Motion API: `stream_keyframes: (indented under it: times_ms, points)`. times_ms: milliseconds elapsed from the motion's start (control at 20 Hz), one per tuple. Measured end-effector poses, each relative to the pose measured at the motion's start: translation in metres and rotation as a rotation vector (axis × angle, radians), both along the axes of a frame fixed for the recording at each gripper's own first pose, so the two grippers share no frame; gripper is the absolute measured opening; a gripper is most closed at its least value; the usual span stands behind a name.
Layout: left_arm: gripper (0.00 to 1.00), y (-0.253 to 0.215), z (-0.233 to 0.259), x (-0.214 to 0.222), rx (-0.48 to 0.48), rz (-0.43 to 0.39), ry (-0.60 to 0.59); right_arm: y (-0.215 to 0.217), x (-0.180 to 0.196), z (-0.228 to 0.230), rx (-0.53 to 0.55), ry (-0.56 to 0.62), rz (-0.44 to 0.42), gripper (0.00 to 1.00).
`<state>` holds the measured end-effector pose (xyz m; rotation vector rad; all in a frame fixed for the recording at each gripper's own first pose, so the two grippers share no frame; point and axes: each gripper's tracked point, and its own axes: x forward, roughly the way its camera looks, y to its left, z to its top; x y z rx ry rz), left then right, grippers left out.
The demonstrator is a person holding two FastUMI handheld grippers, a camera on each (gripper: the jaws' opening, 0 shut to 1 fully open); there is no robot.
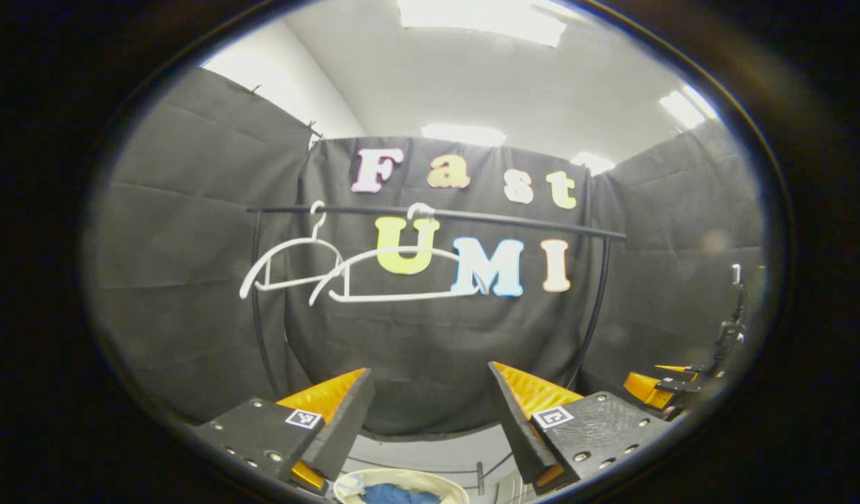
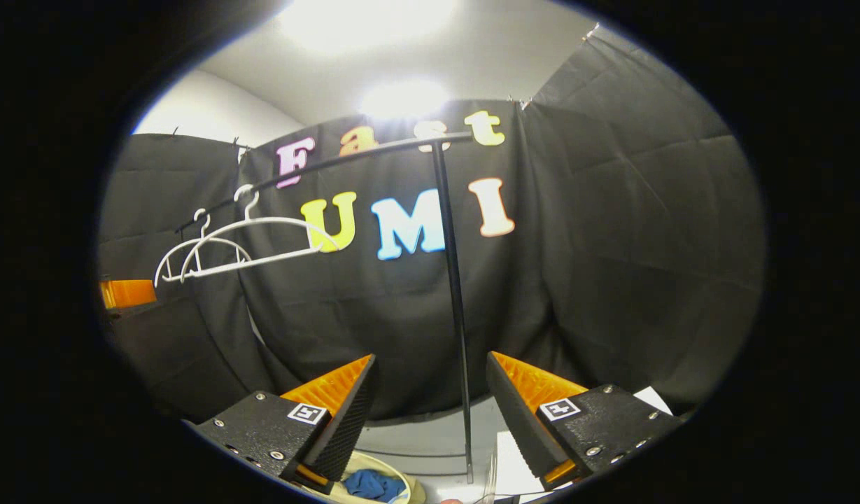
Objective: Grasp the clothes on the hanger with both hands and then place them into the laundry hamper below.
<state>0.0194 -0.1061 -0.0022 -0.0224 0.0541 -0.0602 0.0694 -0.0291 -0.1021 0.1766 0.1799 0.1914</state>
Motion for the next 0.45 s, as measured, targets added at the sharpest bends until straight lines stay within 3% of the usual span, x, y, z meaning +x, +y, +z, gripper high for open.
stream_keyframes:
  times_ms: [150, 250, 450]
  points:
    - [0.93, 0.009, 0.038, -0.001, 0.022, 0.008, -0.062, -0.016, -0.001, 0.046, 0.021, -0.088, -0.06, 0.94]
    - [0.94, 0.022, 0.059, 0.0, 0.044, 0.01, -0.104, -0.029, -0.005, 0.072, 0.034, -0.132, -0.105, 0.91]
    - [0.95, 0.026, 0.057, 0.003, 0.035, -0.038, -0.13, -0.058, -0.016, 0.087, -0.01, -0.161, -0.23, 0.94]
